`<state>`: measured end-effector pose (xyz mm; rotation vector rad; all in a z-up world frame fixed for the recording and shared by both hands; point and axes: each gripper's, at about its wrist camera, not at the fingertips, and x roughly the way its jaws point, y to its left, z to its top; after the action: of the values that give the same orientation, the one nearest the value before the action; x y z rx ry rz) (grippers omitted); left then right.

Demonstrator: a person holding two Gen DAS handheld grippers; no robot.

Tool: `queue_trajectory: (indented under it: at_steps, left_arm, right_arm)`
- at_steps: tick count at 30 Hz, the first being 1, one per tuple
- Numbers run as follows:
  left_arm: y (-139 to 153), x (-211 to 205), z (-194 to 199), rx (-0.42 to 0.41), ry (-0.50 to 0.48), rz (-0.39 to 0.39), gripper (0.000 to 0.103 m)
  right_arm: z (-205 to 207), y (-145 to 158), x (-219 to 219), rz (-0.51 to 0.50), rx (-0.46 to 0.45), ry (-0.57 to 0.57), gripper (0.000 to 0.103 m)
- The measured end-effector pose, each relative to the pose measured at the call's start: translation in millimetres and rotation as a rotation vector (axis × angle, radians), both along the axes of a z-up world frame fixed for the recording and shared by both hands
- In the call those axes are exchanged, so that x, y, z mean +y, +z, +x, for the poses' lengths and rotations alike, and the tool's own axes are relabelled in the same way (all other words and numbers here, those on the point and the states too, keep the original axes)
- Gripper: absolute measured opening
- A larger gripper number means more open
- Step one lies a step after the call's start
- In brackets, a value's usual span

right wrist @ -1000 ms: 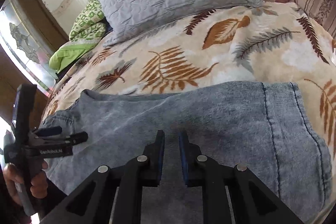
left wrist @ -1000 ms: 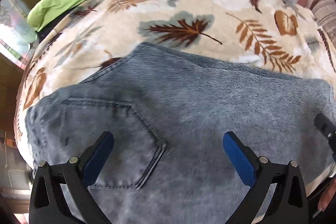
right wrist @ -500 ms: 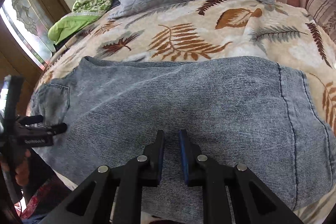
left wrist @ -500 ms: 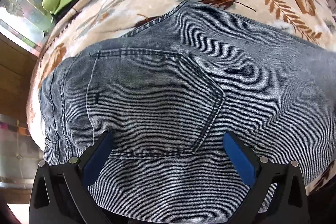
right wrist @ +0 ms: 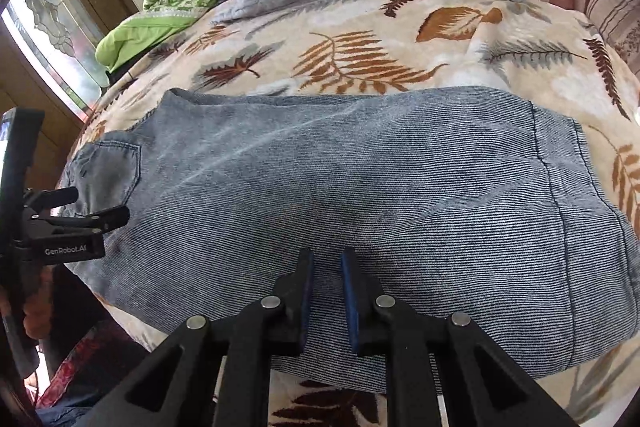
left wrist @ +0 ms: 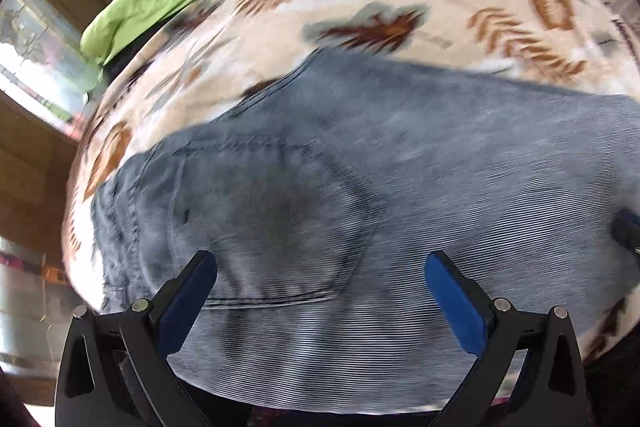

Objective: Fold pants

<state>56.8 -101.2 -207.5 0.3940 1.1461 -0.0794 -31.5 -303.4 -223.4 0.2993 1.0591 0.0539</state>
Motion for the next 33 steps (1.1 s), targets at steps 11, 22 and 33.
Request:
queue_trajectory:
  at_steps: [11, 22, 33]
  left_arm:
    - [-16.3, -71.5, -8.0, 0.082, -0.171, -0.095, 0.103]
    - [-35.7, -62.9, -9.6, 0.099, -0.183, -0.199, 0.103]
    - [-31.6, -58.0, -13.0, 0.114, -0.214, -0.206, 0.103]
  right_arm:
    - [-41.7, 4.4, -66.6, -0.02, -0.007, -0.271, 0.017]
    - [-32.3, -9.0, -64.3, -0.016, -0.005, -0.265, 0.056]
    - [-29.6, -6.5, -47.1, 0.031, -0.083, -0.209, 0.087]
